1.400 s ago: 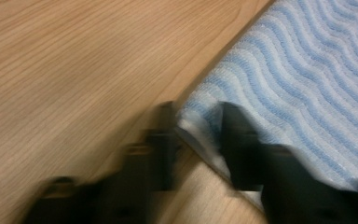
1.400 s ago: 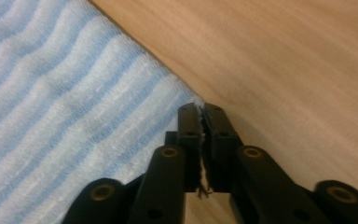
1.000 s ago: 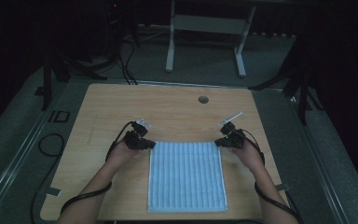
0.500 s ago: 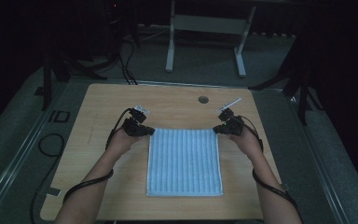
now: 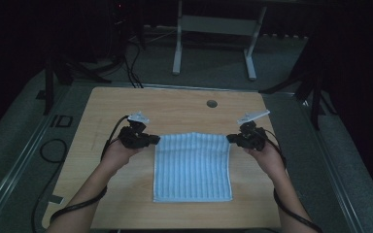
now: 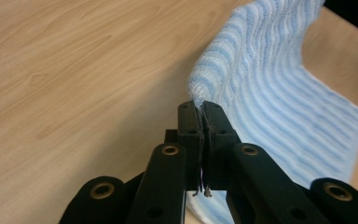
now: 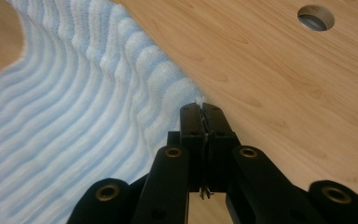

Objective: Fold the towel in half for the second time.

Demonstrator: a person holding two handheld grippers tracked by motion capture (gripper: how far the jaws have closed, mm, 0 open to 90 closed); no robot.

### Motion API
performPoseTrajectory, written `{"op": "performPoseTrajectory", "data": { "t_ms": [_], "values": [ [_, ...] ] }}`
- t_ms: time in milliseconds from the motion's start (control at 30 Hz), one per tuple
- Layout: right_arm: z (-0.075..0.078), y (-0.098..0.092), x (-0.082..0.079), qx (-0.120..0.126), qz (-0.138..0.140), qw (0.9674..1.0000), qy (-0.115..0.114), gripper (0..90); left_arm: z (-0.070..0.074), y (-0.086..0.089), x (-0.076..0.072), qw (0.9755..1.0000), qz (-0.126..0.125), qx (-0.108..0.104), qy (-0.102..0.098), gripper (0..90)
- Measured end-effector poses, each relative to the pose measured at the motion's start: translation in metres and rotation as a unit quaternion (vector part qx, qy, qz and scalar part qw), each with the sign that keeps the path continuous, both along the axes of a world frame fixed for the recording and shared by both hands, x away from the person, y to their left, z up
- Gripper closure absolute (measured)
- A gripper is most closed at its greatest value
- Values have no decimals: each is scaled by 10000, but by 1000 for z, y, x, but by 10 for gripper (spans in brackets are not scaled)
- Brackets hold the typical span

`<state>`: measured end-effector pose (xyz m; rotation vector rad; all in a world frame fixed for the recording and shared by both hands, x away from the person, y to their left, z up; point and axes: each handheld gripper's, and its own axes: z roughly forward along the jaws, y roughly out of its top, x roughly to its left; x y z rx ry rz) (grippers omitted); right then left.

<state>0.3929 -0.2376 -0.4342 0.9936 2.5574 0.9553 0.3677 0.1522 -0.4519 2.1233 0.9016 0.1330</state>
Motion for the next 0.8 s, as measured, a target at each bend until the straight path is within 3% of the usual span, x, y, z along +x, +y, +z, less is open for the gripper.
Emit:
{"op": "performPoseTrajectory", "data": {
  "t_ms": [67, 133, 300, 333, 367, 467, 600, 800],
  "values": [
    [3, -8, -20, 209, 38, 9997, -101, 885, 1, -1, -18, 9998, -175, 8, -64, 866],
    [4, -12, -34, 224, 90, 9996, -146, 885, 1, -2, -31, 9997, -233, 26, -112, 866],
    [5, -19, -68, 328, 215, 9988, -288, 884, -2, -2, -55, 9989, -455, 19, -108, 865],
    [5, -19, -68, 328, 215, 9988, -288, 884, -2, -2, -55, 9989, -455, 19, -108, 865],
    [4, -21, -83, 438, 252, 9982, -312, 884, -4, 0, -62, 9987, -511, -11, -60, 865],
    [-3, -22, -100, 627, 389, 9971, -157, 884, -7, 5, -71, 9985, -539, -30, -11, 865],
    [-16, -22, -119, 379, 419, 9984, -80, 883, -18, 7, -86, 9976, -672, -89, 142, 865],
    [-29, -32, -135, 512, 388, 9978, 186, 882, -34, 9, -103, 9957, -853, -141, 338, 864]
  ]
}}
